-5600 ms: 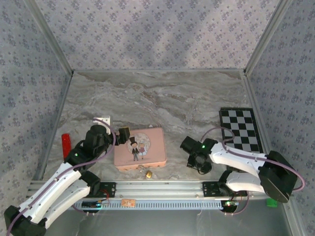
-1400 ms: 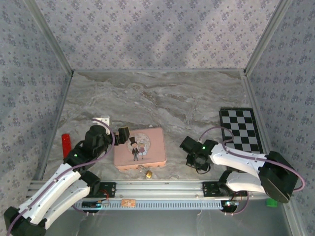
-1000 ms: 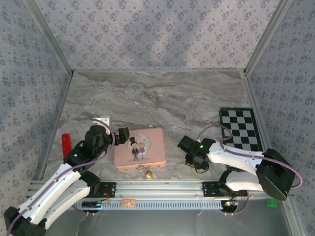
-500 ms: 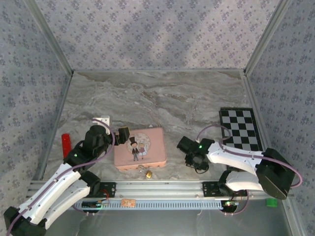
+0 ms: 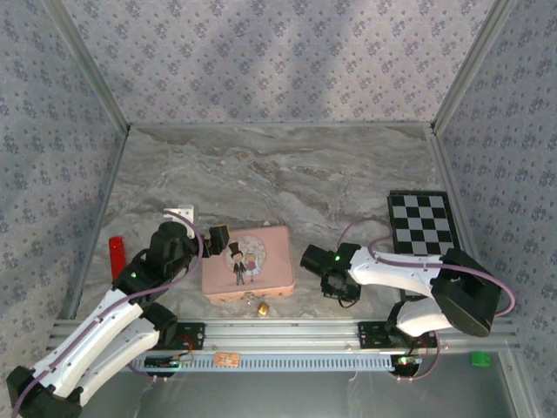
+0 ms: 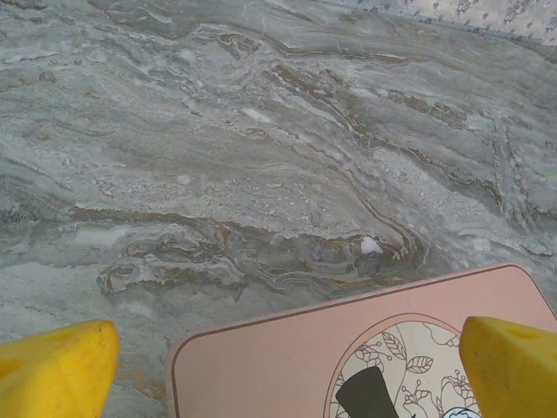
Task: Unlock the padlock with the key
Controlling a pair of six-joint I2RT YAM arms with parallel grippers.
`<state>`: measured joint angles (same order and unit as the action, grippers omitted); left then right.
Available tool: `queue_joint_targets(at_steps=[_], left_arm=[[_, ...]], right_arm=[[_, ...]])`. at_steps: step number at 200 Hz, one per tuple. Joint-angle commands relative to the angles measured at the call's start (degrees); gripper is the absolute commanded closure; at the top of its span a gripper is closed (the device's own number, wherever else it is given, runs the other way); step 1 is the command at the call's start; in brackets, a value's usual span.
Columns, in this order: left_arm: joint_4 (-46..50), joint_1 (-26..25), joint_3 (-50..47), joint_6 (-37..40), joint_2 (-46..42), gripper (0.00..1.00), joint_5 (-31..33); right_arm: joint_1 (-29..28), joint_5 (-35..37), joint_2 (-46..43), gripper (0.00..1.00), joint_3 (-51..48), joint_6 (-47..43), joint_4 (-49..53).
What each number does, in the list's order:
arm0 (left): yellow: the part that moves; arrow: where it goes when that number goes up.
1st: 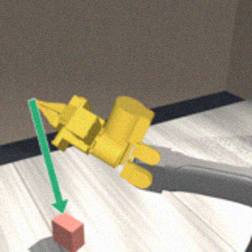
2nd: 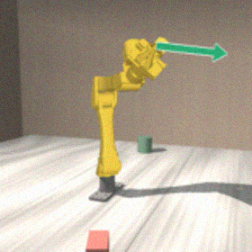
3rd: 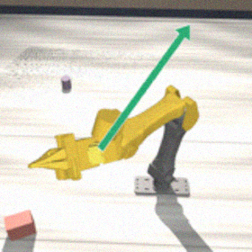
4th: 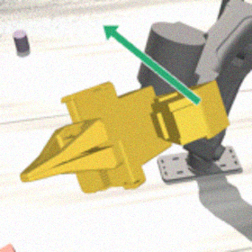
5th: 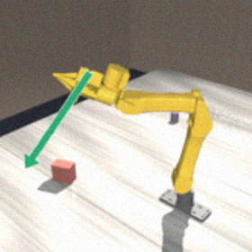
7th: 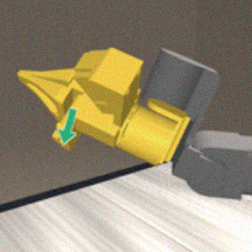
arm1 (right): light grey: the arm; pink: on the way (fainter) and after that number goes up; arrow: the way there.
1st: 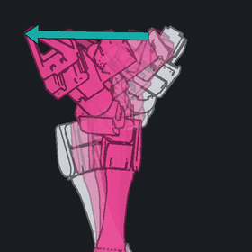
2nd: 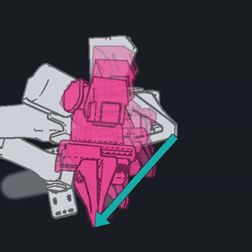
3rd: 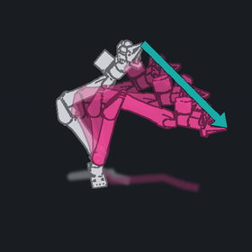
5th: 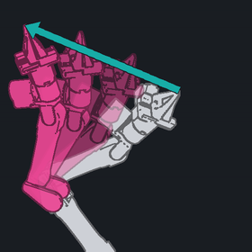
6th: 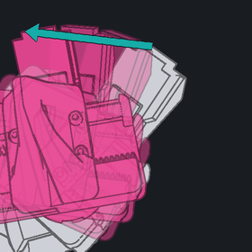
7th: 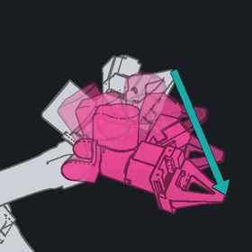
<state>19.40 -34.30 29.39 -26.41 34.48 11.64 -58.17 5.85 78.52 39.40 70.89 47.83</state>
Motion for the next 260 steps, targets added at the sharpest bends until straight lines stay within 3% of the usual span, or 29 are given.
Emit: queue_joint_targets(at_steps=[1,86,139,260], left_arm=[[-0.24,-0.52,-0.03,-0.3,-0.91,0.0,0.93],[-0.52,-0.58,-0.21,-0.38,-0.75,0.0,0.86],[-0.56,-0.5,-0.2,-0.39,-0.82,0.0,0.85],[-0.42,-0.57,-0.29,-0.41,-0.91,0.0,0.85]], right_arm=[[-0.35,1.89,0.85,0.76,0.99,-0.08,2.37],[-0.94,2.06,0.89,0.79,0.32,0.69,2.97],[-1.15,1.98,1.21,0.69,-0.39,1.01,2.25],[-1.26,2.58,0.43,0.83,-0.66,1.14,2.82]])
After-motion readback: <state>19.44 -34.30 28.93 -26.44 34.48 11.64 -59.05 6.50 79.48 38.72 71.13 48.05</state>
